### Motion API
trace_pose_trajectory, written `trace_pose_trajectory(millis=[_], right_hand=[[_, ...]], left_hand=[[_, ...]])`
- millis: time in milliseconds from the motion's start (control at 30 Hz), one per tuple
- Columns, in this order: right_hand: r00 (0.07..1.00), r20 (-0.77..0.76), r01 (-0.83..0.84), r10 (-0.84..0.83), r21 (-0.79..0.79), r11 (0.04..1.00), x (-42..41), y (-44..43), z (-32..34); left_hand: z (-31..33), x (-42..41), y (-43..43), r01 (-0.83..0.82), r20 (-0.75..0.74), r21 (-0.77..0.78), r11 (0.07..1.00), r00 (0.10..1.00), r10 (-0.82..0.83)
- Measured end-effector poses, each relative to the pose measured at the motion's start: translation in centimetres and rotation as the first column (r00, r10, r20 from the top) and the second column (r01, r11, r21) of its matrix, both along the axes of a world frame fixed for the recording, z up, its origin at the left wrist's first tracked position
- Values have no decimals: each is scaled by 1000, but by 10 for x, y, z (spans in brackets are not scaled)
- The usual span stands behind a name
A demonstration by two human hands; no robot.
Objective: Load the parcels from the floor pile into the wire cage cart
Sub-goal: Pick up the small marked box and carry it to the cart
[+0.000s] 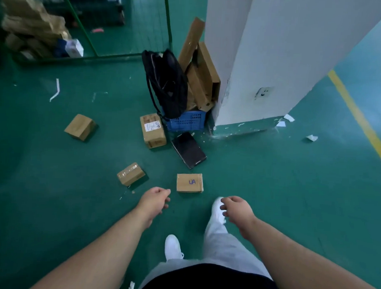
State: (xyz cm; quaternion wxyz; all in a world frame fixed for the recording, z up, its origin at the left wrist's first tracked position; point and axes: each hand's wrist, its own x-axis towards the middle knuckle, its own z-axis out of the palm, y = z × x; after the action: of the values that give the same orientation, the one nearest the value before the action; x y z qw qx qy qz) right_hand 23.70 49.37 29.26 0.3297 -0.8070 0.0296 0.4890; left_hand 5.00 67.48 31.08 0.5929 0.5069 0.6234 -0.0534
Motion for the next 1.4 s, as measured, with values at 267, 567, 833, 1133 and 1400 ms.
trace_pose_trajectory(millis=[267, 567, 833, 1133, 1400], right_hand=[[970, -122, -221, 210, -92, 971, 100, 77, -90], [834, -85, -545, 544, -271, 793, 189, 155, -215], [779, -108, -622, 617, -258, 739, 187, 201, -421], [832, -212, -554, 513, -363, 749, 149, 191, -604], [897, -351, -390, 269, -340, 856, 125, 180, -641]], left_hand=[[-71, 51, 35, -123, -253, -43, 991, 961, 108], [-202, 111, 107, 210, -347, -99, 973, 909, -232], [-415, 147, 151, 304, -316, -110, 946, 892, -323], [-612, 131, 139, 120, -371, -258, 959, 904, -213], [-654, 140, 126, -56, -260, -362, 931, 965, -43]])
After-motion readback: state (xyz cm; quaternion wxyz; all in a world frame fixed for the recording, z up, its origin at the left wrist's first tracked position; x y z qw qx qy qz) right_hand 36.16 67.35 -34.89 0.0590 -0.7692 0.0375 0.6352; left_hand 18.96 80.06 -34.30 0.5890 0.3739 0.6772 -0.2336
